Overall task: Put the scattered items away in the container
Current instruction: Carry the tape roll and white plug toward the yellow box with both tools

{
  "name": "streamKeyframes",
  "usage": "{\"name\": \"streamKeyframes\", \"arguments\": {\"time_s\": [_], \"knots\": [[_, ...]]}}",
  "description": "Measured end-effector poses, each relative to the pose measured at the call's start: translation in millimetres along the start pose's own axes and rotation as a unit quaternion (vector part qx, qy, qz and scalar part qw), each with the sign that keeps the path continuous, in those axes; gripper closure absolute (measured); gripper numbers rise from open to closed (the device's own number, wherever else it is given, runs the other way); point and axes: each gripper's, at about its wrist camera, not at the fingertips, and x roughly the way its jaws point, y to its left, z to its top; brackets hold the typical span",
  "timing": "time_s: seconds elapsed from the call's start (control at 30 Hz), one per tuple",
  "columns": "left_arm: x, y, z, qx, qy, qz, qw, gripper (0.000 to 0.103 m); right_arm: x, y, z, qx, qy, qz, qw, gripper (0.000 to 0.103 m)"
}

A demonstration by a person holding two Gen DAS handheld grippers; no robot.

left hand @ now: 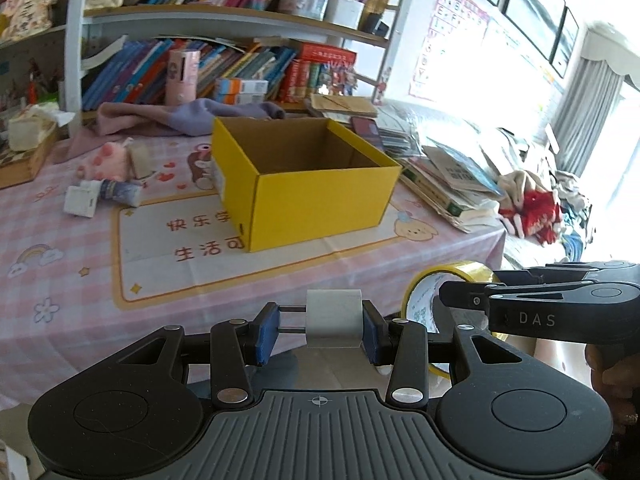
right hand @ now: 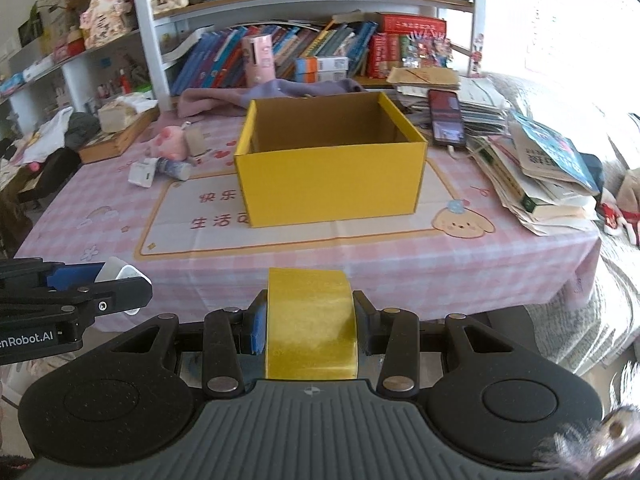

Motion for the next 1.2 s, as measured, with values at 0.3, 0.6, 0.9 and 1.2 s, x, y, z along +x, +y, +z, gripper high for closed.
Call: {"name": "streamKeyframes", "arguments": {"time_s": [0.3, 0.6, 0.9, 1.2], "knots": [[8, -10, 9, 0.022, 0.0, -0.005, 0.9997, 0.062, 3, -12, 3, 0.014, 0.0, -0.005, 1.0, 0.064], [32, -15, 22, 0.038, 0.011, -0.022, 0.999, 0.062, 16, -28, 11, 0.029, 0.005, -0.016, 0.999, 0.064], [52, -2, 38, 0.026, 0.014, -0.013, 0.9995, 0.062, 45, -34, 33, 0.02, 0.016, -0.005, 1.0, 0.064], [77, 5, 56, 0.023, 0.019, -0.016, 0.9994, 0.062, 74, -41, 55, 0.014, 0.03, 0.006, 0.999, 0.064]]}}
